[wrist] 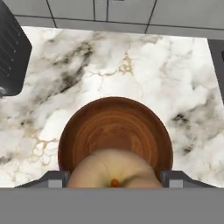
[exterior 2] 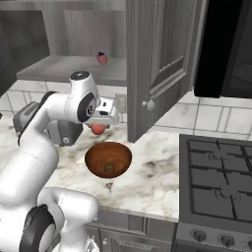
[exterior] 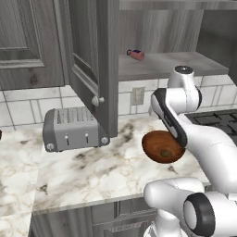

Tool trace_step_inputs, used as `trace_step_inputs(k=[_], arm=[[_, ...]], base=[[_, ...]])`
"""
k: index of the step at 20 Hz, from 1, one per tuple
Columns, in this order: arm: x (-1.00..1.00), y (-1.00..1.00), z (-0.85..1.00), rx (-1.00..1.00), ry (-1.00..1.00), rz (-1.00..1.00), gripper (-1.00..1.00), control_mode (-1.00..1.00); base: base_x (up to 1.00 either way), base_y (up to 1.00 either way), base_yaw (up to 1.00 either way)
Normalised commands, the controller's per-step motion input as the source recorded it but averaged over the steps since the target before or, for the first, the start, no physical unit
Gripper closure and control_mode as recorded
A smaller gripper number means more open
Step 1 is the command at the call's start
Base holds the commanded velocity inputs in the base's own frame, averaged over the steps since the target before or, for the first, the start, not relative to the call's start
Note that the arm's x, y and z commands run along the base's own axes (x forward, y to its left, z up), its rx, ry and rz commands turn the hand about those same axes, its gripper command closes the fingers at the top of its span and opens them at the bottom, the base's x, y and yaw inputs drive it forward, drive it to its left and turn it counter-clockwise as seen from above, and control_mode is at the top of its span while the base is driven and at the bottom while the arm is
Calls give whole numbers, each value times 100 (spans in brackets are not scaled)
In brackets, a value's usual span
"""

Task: Open the cabinet. Pick the kiwi and peach from the cabinet and place them into the bowl. Then close the cabinet.

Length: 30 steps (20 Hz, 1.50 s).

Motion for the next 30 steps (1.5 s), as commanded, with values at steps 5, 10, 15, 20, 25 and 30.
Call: trace_step_inputs(k=[5,10,15,20,25,30], arm=[[34,-2,-82,0,14,0,100,-100],[20,-11,-65,1,9,0,100,-100],[45,-14,-51,0,4,0,100,-100],[43,-15,-52,0,5,0,100,-100],[21,-1,-28,0,0,0,-100,-100],[0,0,0,0,-1,0,-100,-100]], base=[[0,0,0],[0,0,0],[0,0,0],[0,0,0],[0,0,0],[0,0,0]])
